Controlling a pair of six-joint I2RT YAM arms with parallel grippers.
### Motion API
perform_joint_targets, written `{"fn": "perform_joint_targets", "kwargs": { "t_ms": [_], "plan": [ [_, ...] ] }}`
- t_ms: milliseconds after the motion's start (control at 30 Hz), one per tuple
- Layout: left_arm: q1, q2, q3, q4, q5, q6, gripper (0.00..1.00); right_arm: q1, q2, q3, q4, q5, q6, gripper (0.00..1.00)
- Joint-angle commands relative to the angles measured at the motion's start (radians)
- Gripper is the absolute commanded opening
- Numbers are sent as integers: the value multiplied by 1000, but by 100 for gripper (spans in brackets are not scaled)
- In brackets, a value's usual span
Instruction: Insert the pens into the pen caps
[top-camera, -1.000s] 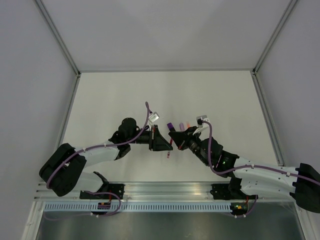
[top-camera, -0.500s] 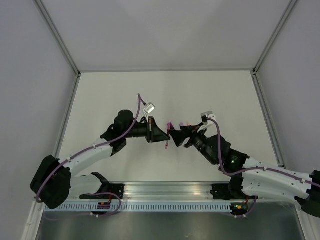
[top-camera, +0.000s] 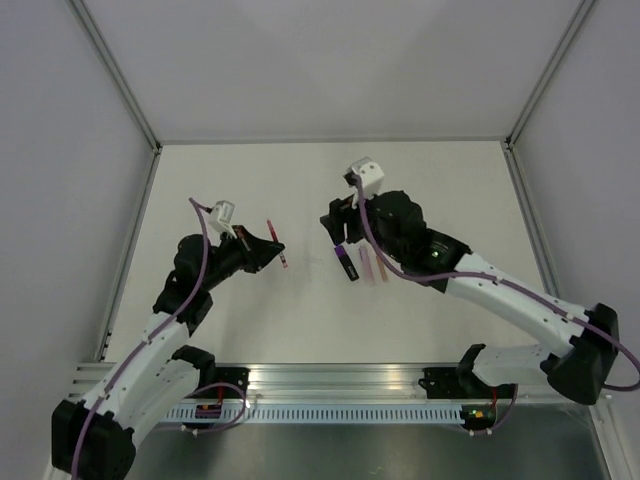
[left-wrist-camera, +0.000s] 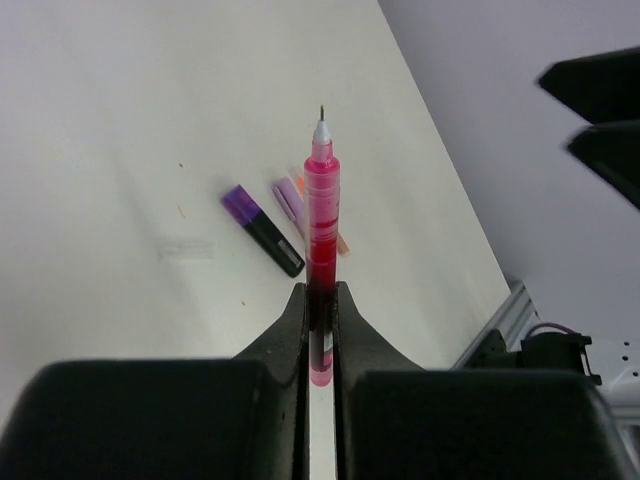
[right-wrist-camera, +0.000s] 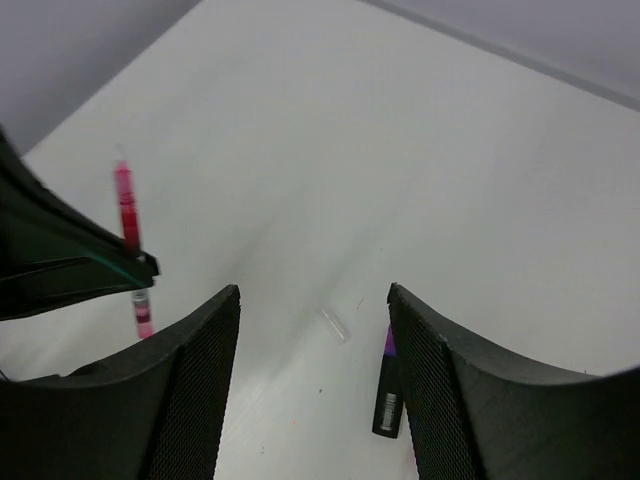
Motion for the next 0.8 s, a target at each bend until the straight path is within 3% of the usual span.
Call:
{"fn": "perform_joint_targets", "kwargs": {
  "t_ms": [0,33,167,233,333,400,467,600,767],
  "plan": [
    [0,-194,-43,-45,-215,64,2,-14,220,178,-195,-150,-99,66],
    [0,-287,-55,-59,-283,65,2,-23,262,201,-221,-146,-91,65],
    [0,-421,-106,-77,-345,61,2,-50,458,284,-256,-107,90,58],
    [0,-418,-100,-96,-338,61,2,-63,538,312,-278,-34,301,57],
    [0,-374,-98,-85,-311,47,2,-63,593,284,-169,-133,397,51],
    [0,-335,-100,-70,-297,41,2,-58,639,333,-164,-253,327,52],
    [0,-323,-106,-65,-294,33,2,-57,660,361,-187,-335,151,57],
    [0,-340,-133,-36,-308,21,2,-58,707,408,-261,-302,-106,66],
    [0,-393,-138,-45,-320,25,2,-69,833,536,-465,-275,-272,65]
  ]
}}
